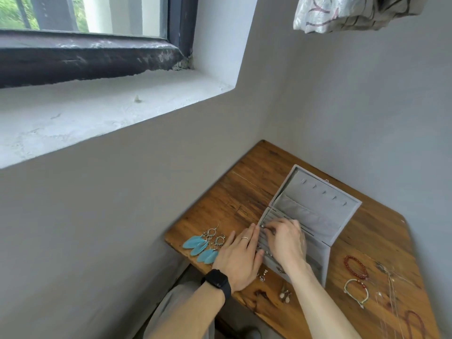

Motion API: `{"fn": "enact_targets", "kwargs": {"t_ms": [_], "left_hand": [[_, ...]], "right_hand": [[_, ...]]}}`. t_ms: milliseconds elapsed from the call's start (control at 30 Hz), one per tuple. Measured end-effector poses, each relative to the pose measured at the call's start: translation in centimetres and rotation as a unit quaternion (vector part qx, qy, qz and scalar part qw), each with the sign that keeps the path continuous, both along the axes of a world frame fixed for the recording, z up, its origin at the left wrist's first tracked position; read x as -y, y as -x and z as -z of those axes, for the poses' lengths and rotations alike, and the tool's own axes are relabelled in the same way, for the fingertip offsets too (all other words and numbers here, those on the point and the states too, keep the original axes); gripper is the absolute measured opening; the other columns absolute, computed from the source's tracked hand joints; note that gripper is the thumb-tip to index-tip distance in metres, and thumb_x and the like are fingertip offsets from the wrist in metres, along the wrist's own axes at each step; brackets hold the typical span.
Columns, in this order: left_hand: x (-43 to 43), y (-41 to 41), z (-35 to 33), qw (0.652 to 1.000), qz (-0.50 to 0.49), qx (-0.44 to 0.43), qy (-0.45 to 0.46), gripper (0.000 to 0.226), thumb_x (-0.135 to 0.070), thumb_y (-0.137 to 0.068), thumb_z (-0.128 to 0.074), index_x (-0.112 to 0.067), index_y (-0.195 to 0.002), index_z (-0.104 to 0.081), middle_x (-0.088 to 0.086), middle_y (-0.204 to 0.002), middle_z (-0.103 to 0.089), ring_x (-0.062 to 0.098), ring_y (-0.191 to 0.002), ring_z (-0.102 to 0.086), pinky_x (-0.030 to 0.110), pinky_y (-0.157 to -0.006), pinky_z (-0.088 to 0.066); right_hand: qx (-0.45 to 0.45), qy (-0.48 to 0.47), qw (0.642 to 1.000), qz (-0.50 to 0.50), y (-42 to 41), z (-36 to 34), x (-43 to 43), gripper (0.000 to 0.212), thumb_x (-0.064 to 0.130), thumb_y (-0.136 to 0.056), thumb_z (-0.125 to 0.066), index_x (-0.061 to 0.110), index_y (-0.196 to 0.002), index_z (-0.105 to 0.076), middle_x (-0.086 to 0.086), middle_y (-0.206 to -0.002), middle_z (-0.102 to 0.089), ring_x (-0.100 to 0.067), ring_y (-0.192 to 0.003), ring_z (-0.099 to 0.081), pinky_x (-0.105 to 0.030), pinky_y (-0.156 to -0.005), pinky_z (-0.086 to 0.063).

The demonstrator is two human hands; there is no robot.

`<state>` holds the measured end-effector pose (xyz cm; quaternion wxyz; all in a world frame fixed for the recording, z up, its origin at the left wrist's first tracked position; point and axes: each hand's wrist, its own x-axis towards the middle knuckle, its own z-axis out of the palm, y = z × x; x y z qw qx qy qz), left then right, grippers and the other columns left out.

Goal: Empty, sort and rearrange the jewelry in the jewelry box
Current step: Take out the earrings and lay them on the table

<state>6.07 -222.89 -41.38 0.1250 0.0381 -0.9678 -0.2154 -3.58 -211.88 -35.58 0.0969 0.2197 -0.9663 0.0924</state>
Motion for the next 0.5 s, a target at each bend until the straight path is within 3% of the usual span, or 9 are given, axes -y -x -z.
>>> {"fn": "enact_targets", "kwargs": {"t_ms": [133,233,367,500], "left_hand": [[0.0,-0.1,0.1,1.000,-0.001,-0.001,0.003,0.064,-0.048,-0.105,-0.015,-0.017,-0.160,-0.007,0.001,-0.166,-0.016,0.014,-0.150,-0.021,0.035,-0.122,-0.003],[0.0,-0.1,0.2,1.000,-0.003,-0.003,0.007,0.064,-0.048,-0.105,-0.015,-0.018,-0.160,-0.007,0.001,-0.166,-0.017,0.014,-0.150,-0.022,0.033,-0.121,-0.003],[0.1,0.0,0.3,1.000,0.000,0.006,0.011,0.065,-0.050,-0.104,-0.011,-0.019,-0.160,-0.004,0.000,-0.166,-0.015,0.013,-0.150,-0.020,0.032,-0.119,0.000],[0.2,0.1,0.2,1.000,0.000,0.014,0.006,0.065,-0.051,-0.104,-0.010,-0.020,-0.160,-0.002,-0.002,-0.166,-0.015,0.011,-0.149,-0.022,0.031,-0.120,-0.004]], "right_hand": [[0.034,0.020,0.999,0.013,0.0,-0.5,0.3,0.015,0.034,-0.094,-0.066,0.028,-0.105,-0.074,0.007,-0.117,-0.069,-0.018,-0.115,-0.051,-0.037,-0.094,-0.047],[0.099,0.150,0.983,0.026,-0.6,-1.3,-0.8,0.011,0.034,-0.093,-0.068,0.028,-0.101,-0.074,0.009,-0.111,-0.068,-0.016,-0.113,-0.050,-0.035,-0.091,-0.045],[0.204,0.375,0.904,0.036,-4.2,-2.1,-4.7,0.005,0.033,-0.091,-0.071,0.037,-0.093,-0.071,0.016,-0.098,-0.071,-0.002,-0.098,-0.063,-0.015,-0.073,-0.047],[0.274,0.487,0.827,0.062,-9.2,-0.6,-9.6,0.013,0.029,-0.090,-0.072,0.041,-0.095,-0.072,0.007,-0.094,-0.076,-0.010,-0.077,-0.071,-0.022,-0.061,-0.055]]}}
